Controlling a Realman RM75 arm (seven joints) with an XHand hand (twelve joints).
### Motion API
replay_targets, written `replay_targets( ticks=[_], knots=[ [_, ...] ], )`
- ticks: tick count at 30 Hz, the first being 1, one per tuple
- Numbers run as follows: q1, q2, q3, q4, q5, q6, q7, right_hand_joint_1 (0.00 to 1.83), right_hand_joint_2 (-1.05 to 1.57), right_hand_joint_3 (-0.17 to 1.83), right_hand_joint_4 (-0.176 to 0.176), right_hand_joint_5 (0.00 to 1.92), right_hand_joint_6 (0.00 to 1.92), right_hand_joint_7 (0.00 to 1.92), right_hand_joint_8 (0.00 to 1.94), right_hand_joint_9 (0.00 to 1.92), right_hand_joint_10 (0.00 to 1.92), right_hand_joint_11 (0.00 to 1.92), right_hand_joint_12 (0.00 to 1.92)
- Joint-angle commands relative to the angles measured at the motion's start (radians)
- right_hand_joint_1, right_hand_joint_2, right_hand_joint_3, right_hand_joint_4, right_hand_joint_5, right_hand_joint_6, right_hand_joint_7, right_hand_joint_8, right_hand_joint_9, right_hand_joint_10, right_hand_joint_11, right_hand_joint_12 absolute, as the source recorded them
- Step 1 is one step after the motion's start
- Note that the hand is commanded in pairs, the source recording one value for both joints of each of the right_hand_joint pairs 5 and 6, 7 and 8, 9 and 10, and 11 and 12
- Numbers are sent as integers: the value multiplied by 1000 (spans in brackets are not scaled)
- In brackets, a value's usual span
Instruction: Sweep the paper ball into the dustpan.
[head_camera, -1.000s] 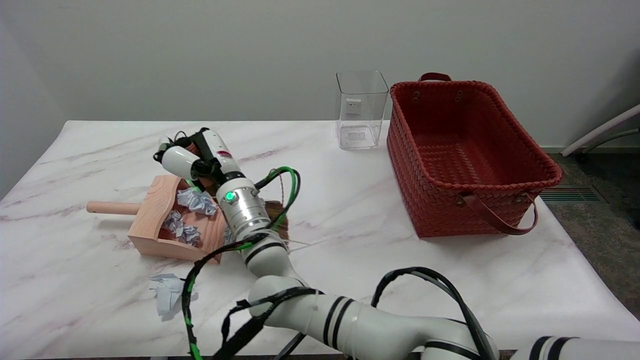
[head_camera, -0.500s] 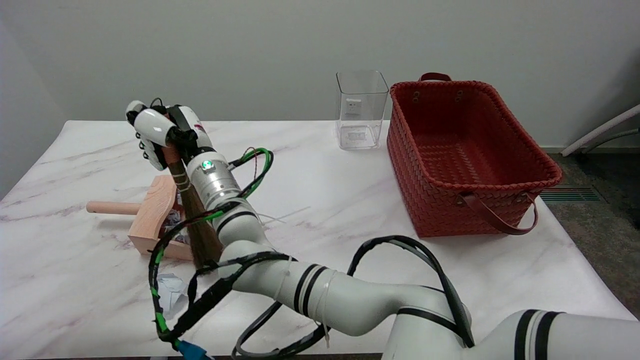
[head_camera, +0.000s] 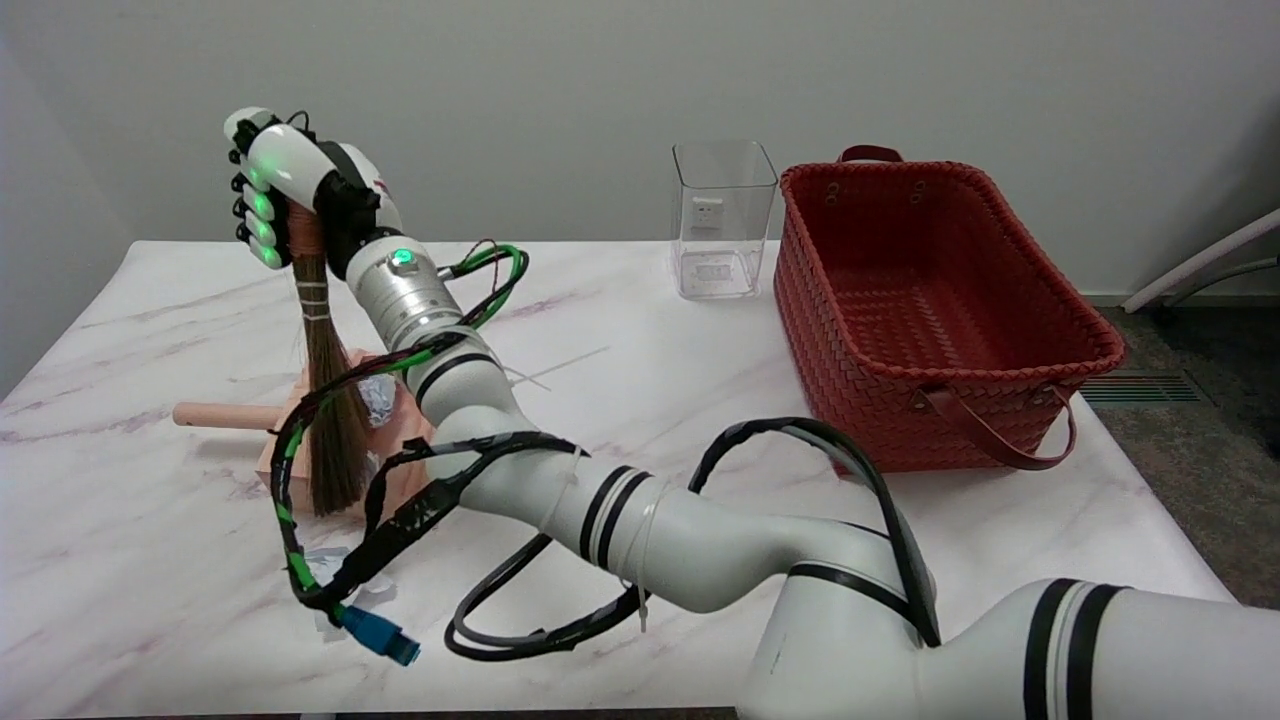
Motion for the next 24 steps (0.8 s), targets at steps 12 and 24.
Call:
replay_targets(
  ticks=[12,24],
  knots=[
    [-139,135,-13,380,193,-14,56,729,1322,1052,0,1920,1920,1920,1920,1920,1920,1920,1920],
    [-278,94,-95,575,486,-95,65,683,1491,1005,0,1920,1920,1920,1920,1920,1920,1920,1920]
  ],
)
